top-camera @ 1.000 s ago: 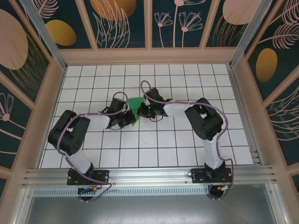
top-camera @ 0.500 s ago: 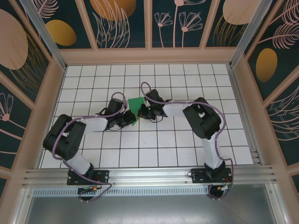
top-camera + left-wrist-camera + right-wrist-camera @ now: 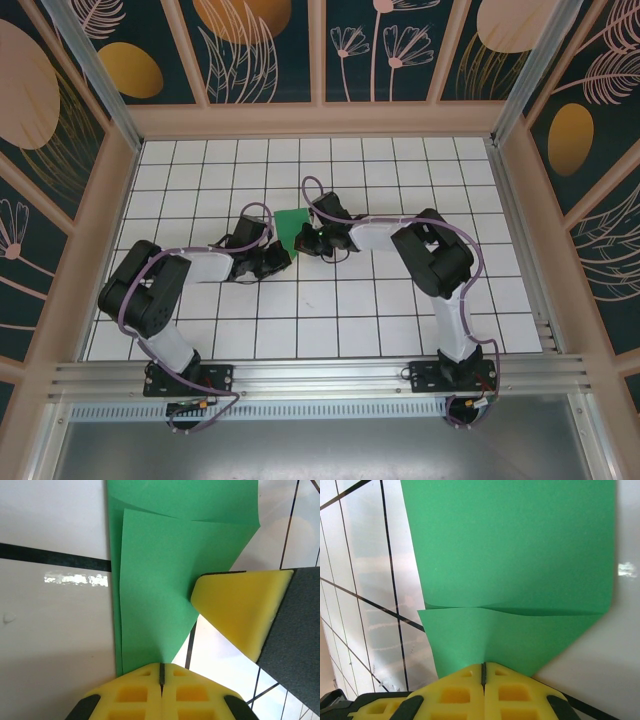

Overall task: Fold a paper plane with a square sheet of paper (pick it up from the middle)
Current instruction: Third fold the triangle at the center of the table.

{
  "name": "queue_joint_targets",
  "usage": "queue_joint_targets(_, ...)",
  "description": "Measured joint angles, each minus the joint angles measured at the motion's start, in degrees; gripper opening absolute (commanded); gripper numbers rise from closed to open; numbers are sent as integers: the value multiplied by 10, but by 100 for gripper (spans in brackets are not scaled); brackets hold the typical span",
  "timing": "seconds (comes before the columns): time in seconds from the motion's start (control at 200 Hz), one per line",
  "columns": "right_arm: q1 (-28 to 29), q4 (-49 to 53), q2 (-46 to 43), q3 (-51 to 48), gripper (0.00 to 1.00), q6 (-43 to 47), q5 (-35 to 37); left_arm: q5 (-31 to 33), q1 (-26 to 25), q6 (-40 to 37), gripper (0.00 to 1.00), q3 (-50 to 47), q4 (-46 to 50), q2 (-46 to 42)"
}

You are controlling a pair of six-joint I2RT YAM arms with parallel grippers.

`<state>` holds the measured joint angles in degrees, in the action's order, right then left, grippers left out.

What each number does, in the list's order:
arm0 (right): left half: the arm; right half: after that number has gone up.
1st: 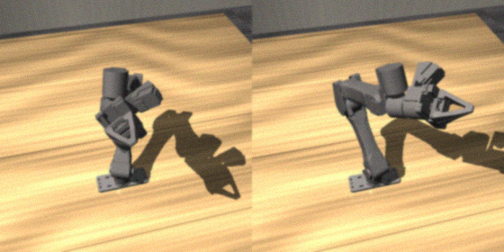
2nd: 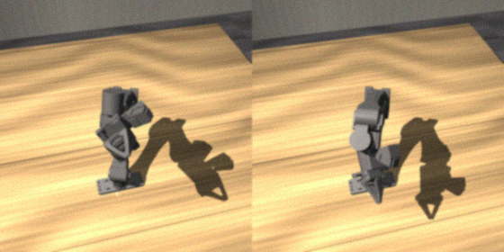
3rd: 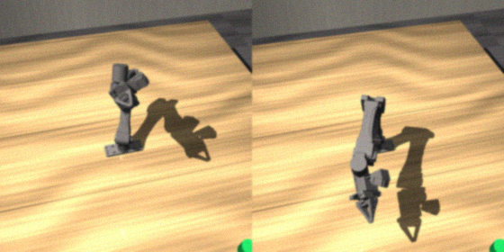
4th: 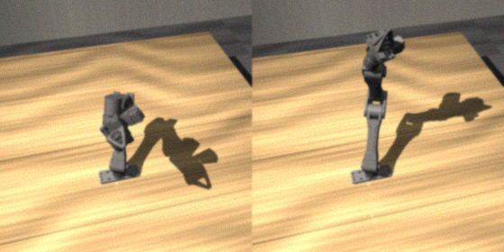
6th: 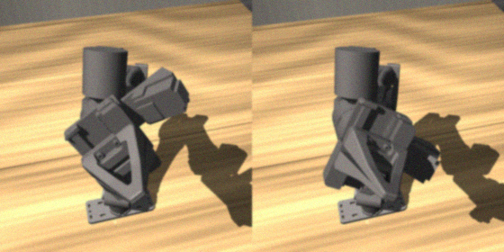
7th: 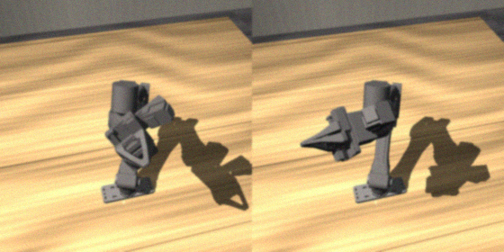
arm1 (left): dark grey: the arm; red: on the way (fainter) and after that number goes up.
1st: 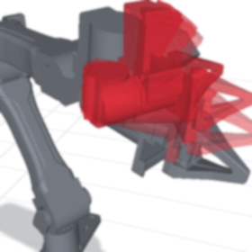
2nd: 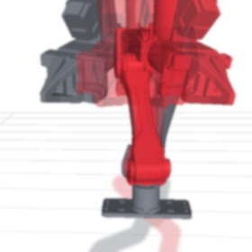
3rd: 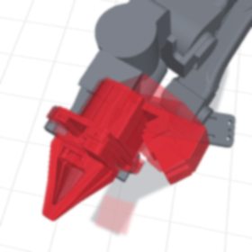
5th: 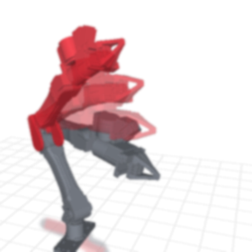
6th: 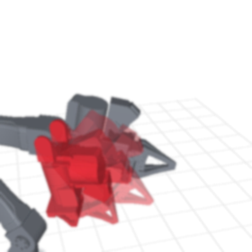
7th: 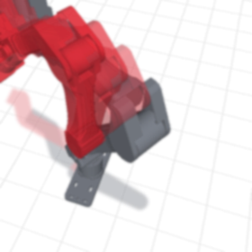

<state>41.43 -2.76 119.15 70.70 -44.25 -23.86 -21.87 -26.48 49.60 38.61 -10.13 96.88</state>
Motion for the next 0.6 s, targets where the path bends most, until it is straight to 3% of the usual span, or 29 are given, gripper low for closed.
queue_joint_targets(0.6, -10, 29, 7, 16, 5, 50, -28, -1, 0, -5, 1, -13, -24, 0)
